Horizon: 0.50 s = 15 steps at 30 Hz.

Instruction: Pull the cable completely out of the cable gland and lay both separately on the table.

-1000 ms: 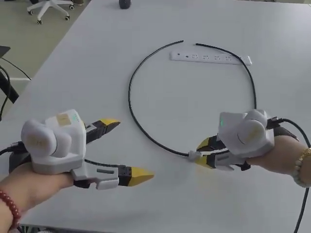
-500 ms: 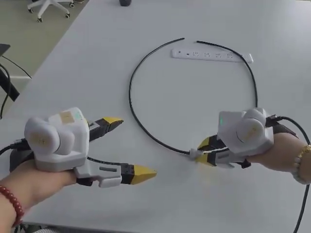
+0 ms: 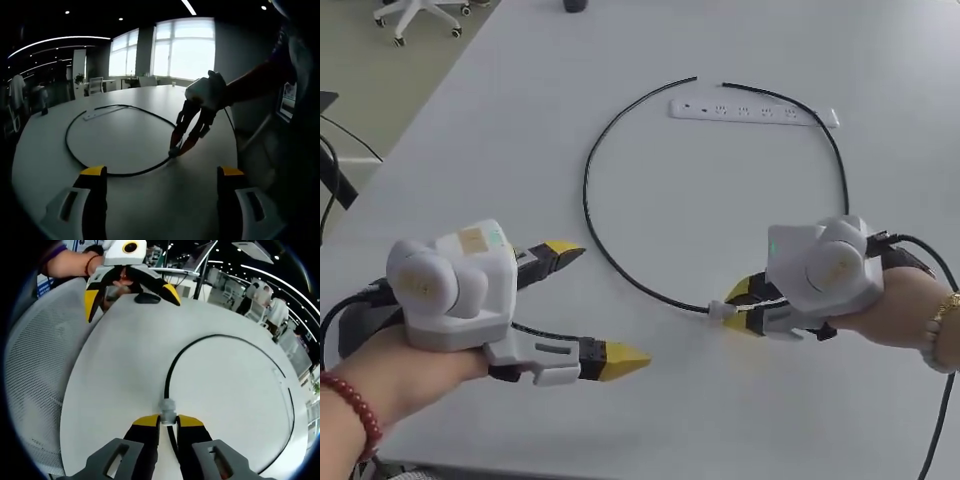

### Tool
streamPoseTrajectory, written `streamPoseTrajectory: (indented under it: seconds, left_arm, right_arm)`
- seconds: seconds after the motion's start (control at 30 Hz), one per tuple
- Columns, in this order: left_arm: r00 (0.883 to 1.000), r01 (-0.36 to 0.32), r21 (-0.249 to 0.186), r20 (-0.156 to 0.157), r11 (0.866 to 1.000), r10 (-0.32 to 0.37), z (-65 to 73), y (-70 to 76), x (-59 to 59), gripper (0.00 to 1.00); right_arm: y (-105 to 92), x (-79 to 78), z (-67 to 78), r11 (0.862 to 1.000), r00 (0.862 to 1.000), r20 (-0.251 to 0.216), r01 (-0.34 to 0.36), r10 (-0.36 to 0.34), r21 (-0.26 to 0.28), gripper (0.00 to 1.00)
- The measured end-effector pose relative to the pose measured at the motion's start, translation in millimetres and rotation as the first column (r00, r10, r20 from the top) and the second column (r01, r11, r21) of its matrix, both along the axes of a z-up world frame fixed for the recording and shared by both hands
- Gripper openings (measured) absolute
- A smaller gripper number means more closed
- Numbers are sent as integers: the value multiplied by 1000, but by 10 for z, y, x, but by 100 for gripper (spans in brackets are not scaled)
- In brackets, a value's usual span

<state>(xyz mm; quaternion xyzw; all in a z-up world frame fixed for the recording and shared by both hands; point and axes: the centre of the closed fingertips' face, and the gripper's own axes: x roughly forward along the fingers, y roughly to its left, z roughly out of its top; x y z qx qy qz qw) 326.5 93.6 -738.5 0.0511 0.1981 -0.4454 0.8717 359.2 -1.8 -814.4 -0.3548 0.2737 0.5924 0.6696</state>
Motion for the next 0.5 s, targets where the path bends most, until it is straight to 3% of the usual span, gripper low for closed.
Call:
streamPoseTrajectory:
  seconds: [0.5]
  left_arm:
    - [992, 101, -17, 76, 995, -99, 221, -228, 135, 81]
  right_arm:
    - [-53, 63, 535, 999, 997, 77, 16, -19, 36, 8]
